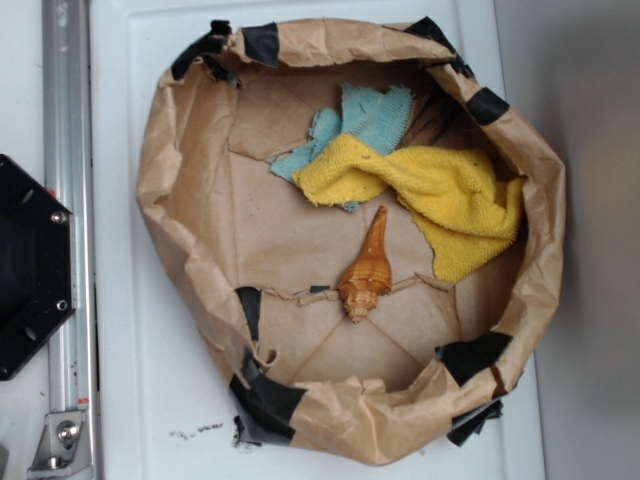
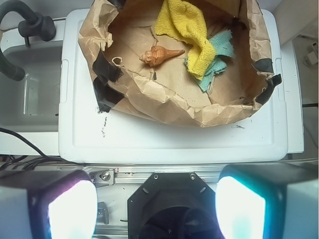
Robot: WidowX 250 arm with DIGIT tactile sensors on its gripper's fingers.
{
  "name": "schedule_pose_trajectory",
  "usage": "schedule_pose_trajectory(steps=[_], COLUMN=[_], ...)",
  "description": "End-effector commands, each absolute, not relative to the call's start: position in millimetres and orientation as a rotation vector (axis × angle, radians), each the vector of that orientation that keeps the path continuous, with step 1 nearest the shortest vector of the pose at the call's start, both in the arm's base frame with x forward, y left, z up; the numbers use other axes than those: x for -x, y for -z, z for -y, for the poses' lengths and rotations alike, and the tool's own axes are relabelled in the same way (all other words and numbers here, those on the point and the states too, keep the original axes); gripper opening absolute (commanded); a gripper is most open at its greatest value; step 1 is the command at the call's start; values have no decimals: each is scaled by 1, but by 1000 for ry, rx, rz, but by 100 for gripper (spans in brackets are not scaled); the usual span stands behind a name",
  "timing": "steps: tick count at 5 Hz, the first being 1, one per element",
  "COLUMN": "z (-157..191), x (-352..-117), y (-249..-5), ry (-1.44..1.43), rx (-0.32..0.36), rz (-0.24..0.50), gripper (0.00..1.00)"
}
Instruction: Grab the shell.
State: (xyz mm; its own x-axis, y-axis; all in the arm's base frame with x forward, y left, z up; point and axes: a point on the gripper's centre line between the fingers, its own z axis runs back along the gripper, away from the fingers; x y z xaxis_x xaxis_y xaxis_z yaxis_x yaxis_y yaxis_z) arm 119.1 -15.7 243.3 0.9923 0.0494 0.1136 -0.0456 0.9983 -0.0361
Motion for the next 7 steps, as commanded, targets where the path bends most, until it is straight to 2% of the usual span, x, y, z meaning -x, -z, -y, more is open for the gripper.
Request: schedule_pose_trajectory(steps=[1,2,3,4,5,6,7], z=[16,22,28,12,1,-7,-6], x=[-119,-161,-189,-217,-250,-268,-275], y=[-243,-237,-205,-158,-108,-79,-69], ry=[-48,-272,-520,-648,-709,-705,-718], rx=[33,64,24,129,104,108,114], rz=[115,133,137,185,187,182,167], gripper=[100,100,100,100,100,100,100])
